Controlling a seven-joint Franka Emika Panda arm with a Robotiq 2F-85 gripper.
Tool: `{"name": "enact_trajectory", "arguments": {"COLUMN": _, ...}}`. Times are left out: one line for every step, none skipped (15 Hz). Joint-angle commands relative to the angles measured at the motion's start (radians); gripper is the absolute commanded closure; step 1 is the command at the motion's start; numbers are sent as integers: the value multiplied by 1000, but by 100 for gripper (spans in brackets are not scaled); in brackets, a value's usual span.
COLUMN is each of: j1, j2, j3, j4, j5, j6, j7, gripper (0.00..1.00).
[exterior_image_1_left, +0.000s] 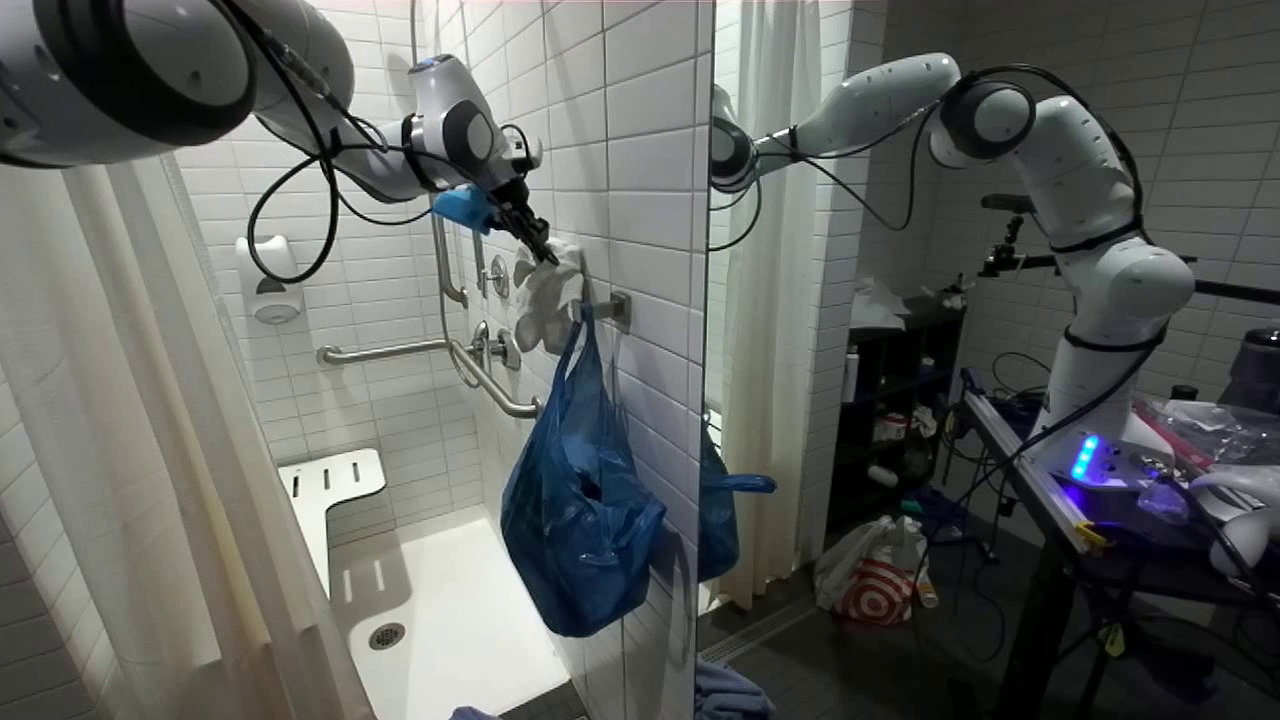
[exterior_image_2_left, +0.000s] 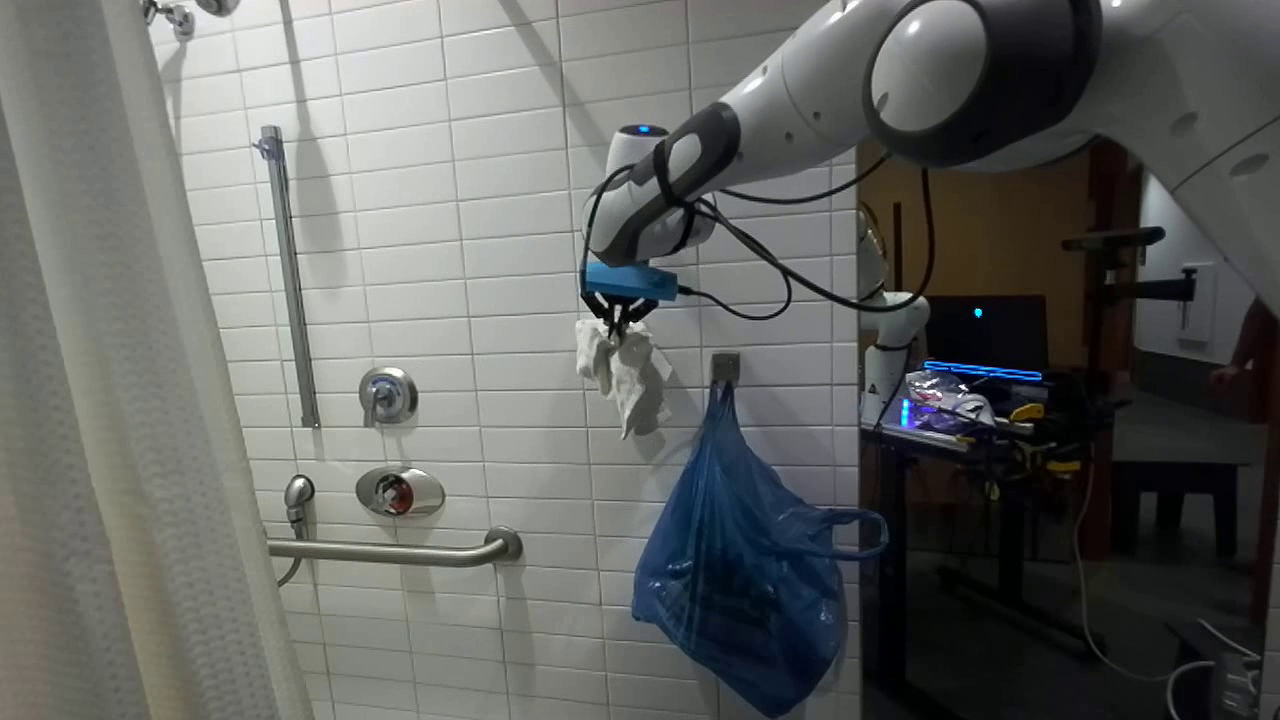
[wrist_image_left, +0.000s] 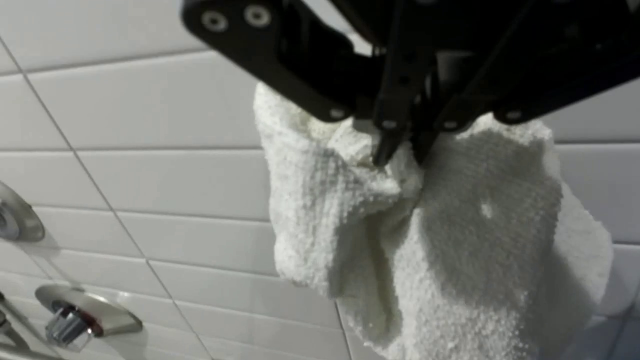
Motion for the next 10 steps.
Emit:
{"name": "enact_trajectory", "arguments": {"j1": 67, "j2": -21, "j3": -100, "j4": -60, "j5": -111, "j6": 175, "j7": 166, "gripper": 98}}
{"name": "enact_trajectory", "arguments": {"j1": 84, "j2": -16, "j3": -128, "j4": -64, "j5": -142, "j6": 206, "j7": 212, "gripper": 98}}
{"name": "enact_trajectory", "arguments": {"j1": 101, "j2": -13, "j3": -159, "j4": -68, "j5": -174, "j6": 232, "j7": 259, "gripper": 98}}
{"name": "enact_trajectory", "arguments": {"j1": 124, "j2": -7, "j3": -195, "j4": -72, "j5": -209, "j6": 256, "j7": 315, "gripper": 98}}
{"name": "enact_trajectory", "arguments": {"j1": 145, "j2": -5, "j3": -231, "j4": -77, "j5": -242, "j6": 274, "j7": 367, "gripper": 98}}
{"name": "enact_trajectory", "arguments": {"j1": 165, "j2": 3, "j3": -265, "j4": -73, "j5": -272, "j6": 287, "j7": 419, "gripper": 98}}
{"name": "enact_trajectory", "arguments": {"j1": 193, "j2": 5, "j3": -311, "j4": -77, "j5": -309, "j6": 304, "j7": 487, "gripper": 98}}
{"name": "enact_trajectory", "arguments": {"j1": 218, "j2": 11, "j3": -350, "j4": -75, "j5": -342, "j6": 316, "j7": 548, "gripper": 98}}
{"name": "enact_trajectory", "arguments": {"j1": 252, "j2": 19, "j3": -407, "j4": -72, "j5": -384, "j6": 337, "j7": 635, "gripper": 98}}
{"name": "enact_trajectory", "arguments": {"j1": 284, "j2": 24, "j3": -454, "j4": -74, "j5": -420, "j6": 348, "j7": 708, "gripper": 98}}
